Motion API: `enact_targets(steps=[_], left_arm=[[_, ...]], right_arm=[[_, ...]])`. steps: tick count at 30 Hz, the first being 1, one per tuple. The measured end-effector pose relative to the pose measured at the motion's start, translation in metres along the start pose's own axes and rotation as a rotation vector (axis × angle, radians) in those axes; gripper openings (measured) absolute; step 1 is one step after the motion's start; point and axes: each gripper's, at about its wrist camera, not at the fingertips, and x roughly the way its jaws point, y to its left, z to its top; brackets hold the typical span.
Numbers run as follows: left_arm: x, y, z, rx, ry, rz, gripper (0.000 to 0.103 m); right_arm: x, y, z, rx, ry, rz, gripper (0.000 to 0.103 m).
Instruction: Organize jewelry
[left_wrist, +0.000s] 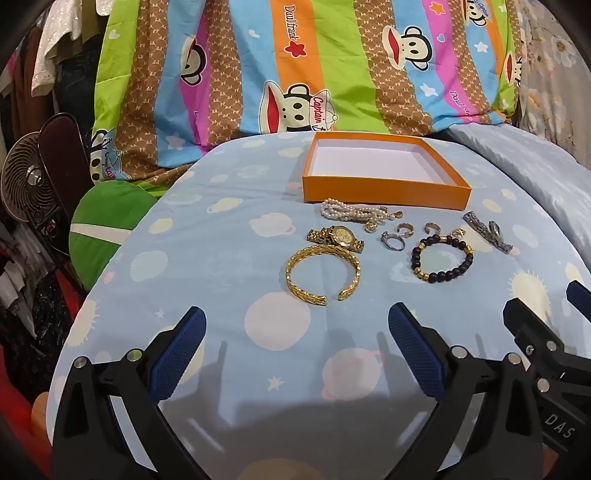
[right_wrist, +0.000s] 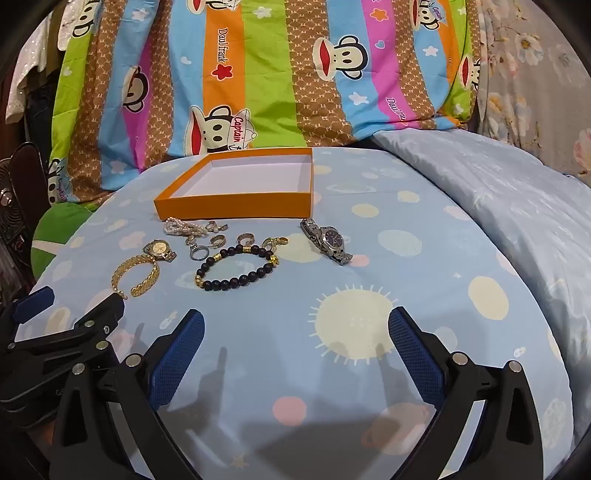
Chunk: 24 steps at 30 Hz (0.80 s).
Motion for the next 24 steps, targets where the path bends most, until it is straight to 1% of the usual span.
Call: enact_targets(steps=[7, 24], left_arm=[[0.002, 0.0011, 0.002, 0.01, 0.004, 0.002, 0.094], [-0.0008, -0.0009, 0.0002, 0.018, -0.005, 0.011, 0.094]], right_arm=[[-0.0003, -0.0003, -0.0001, 0.003, -0.002, 0.003, 0.098], [-0.0007, -0.001, -0.0006, 0.006, -0.002, 0.006, 0.098]])
